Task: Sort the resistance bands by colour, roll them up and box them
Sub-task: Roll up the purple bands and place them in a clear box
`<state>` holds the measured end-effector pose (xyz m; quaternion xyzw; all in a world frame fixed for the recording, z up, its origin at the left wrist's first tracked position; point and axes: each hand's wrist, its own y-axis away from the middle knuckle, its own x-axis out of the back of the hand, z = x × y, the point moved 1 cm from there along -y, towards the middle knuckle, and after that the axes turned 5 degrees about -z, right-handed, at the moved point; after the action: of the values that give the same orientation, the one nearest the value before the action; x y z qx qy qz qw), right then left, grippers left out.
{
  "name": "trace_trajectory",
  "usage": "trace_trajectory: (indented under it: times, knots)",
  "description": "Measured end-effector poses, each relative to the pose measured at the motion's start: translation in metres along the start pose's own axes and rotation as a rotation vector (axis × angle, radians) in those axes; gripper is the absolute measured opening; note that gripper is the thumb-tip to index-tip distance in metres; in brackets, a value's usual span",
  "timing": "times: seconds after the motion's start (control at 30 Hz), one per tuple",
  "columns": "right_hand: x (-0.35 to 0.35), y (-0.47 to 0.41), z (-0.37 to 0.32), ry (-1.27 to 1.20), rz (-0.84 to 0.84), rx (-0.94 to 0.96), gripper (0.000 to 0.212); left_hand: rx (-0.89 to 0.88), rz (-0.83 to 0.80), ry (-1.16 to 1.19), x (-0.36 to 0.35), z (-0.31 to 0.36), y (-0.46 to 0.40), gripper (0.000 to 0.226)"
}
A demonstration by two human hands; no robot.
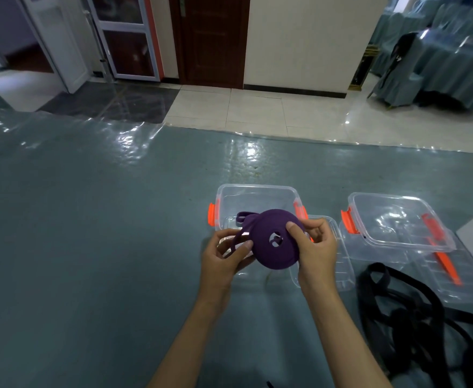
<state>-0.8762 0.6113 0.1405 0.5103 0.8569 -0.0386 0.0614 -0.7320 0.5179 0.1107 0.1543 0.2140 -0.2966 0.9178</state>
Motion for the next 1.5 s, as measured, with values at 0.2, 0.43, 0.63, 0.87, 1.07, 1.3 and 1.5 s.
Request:
trace_trajectory:
  times: [0.2, 0.43, 0.63, 0.87, 1.07, 1.3, 1.5]
  knots:
    - [-0.004, -0.004, 0.015, -0.042, 0.104, -0.020, 0.019, 0.130, 0.035, 0.126, -0.006, -0.007, -0.008, 0.036]
    - [-0.012, -0.024, 0.040, -0.119, 0.146, -0.161, 0.025, 0.139, 0.098, 0.072, -0.005, -0.012, -0.044, 0.044]
    - [-0.004, -0.065, 0.047, -0.007, -0.016, -0.232, 0.025, 0.110, 0.123, -0.065, -0.014, 0.002, -0.104, 0.034]
    - [0.002, -0.132, 0.066, 0.452, -0.260, -0.285, 0.034, 0.193, 0.119, -0.294, -0.020, -0.016, -0.183, 0.043]
    - [-0.004, -0.175, 0.100, 0.813, -0.529, -0.481, 0.030, 0.298, 0.205, -0.411, -0.003, -0.054, -0.226, 0.042]
    - [-0.021, -0.199, 0.132, 1.022, -0.679, -0.606, 0.040, 0.415, 0.253, -0.546, 0.011, -0.093, -0.261, 0.041]
    - [-0.030, -0.211, 0.158, 1.033, -0.727, -0.638, 0.031, 0.457, 0.278, -0.681, 0.020, -0.114, -0.285, 0.041]
